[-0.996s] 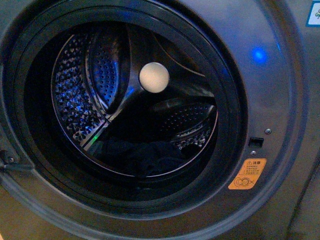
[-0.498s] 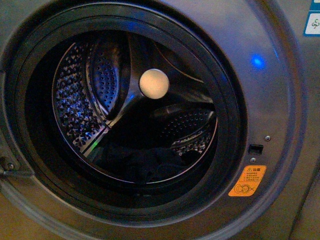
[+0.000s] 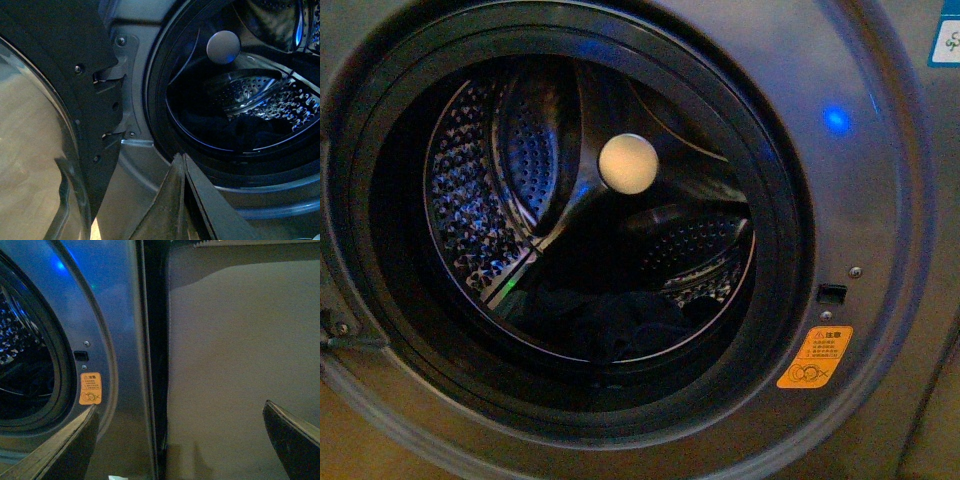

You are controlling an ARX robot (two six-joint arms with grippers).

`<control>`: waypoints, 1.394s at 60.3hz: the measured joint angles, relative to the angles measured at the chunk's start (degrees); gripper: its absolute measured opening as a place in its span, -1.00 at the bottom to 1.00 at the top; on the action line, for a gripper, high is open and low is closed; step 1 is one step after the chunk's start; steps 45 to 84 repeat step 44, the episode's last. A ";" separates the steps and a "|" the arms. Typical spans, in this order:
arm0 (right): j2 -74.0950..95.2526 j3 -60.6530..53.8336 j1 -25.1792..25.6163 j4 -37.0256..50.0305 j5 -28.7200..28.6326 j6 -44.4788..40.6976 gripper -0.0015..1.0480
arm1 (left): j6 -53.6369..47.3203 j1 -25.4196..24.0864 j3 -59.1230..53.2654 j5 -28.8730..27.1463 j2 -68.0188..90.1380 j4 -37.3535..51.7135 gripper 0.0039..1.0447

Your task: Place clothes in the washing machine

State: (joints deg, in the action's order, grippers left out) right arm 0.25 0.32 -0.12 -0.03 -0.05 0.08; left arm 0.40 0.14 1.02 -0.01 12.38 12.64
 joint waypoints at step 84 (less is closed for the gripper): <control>0.00 0.00 0.00 0.00 0.00 0.00 0.86 | 0.00 0.00 0.00 0.02 -12.07 -12.52 -0.29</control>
